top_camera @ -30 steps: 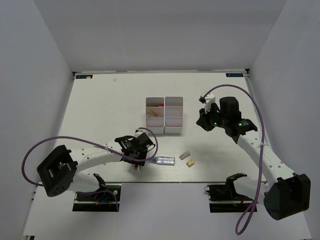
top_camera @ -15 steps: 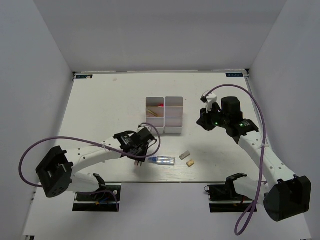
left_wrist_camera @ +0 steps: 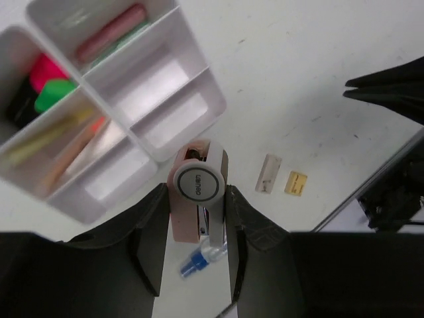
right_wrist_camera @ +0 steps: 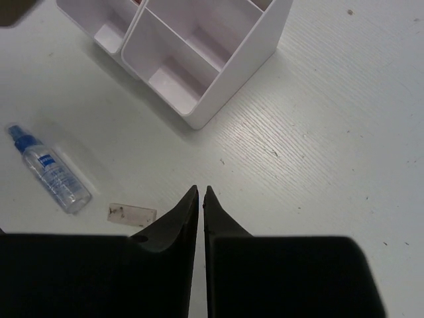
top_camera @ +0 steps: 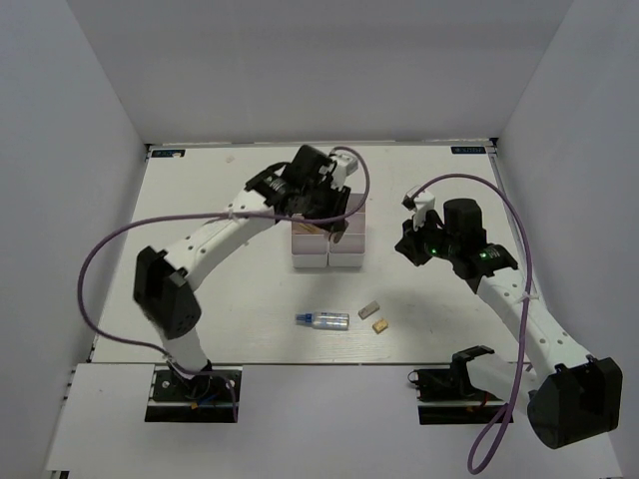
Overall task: Sort the stationery into containers
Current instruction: Pick up the stapler from the center of the board, then place the stapler in the storage box.
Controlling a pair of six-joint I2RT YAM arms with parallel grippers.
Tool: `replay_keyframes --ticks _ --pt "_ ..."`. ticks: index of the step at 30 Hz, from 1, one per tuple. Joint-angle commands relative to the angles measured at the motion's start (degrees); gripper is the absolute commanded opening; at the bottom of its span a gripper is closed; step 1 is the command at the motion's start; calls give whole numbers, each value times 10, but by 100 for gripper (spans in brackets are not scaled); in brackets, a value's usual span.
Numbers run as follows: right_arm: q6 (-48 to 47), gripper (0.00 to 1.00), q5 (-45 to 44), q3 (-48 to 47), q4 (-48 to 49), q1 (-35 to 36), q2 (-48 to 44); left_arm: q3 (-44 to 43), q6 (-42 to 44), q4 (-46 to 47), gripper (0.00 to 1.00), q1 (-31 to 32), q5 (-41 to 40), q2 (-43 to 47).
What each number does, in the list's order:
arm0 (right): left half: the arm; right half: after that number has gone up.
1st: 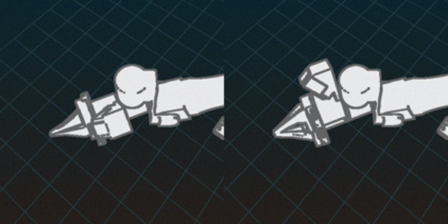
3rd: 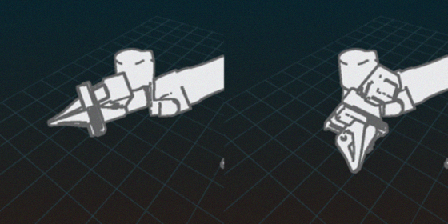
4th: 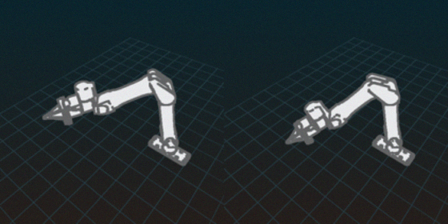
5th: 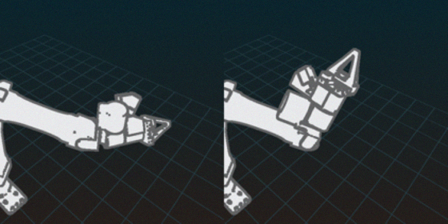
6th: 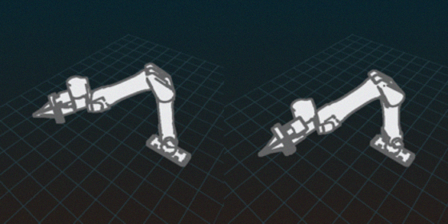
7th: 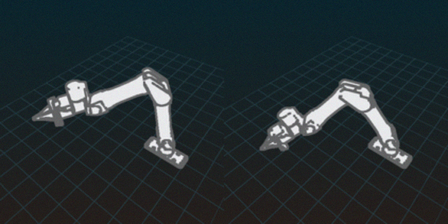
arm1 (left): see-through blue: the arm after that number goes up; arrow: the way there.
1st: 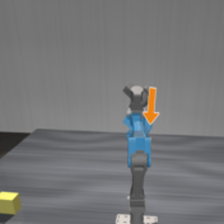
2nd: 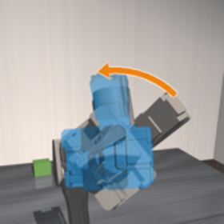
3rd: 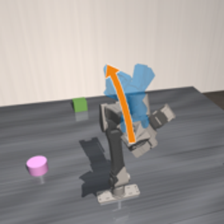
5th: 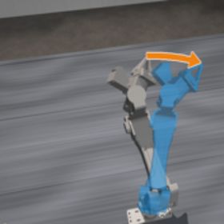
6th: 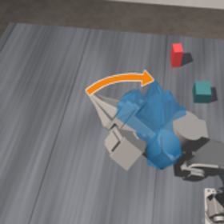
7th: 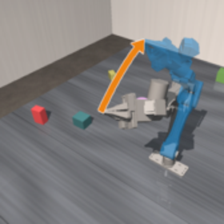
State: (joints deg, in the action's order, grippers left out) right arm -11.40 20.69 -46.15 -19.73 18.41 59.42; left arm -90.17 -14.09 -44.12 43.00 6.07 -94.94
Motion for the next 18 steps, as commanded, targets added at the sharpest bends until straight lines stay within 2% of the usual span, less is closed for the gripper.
replay_keyframes --ticks 1,2,4,6,10,14,18 --pt "-8 10 -3 3 21 -6 -12 -139 127 -46 24 -25 170 -77" --pt "-9 10 -2 2 21 -4 -15 -168 136 -91 24 -30 181 -95" --pt "-11 10 -4 4 21 -6 -15 -267 198 -119 21 -34 221 -160" --pt "-14 11 -8 5 24 -7 -15 -311 250 -158 19 -35 232 -193" --pt "-19 11 -6 9 28 -7 -16 -284 303 -124 19 -37 234 -197" --pt "-21 11 -6 11 29 -9 -13 -212 335 -91 19 -41 230 -185" --pt "-23 11 -7 12 29 -7 -10 -213 361 -92 19 -39 219 -196"
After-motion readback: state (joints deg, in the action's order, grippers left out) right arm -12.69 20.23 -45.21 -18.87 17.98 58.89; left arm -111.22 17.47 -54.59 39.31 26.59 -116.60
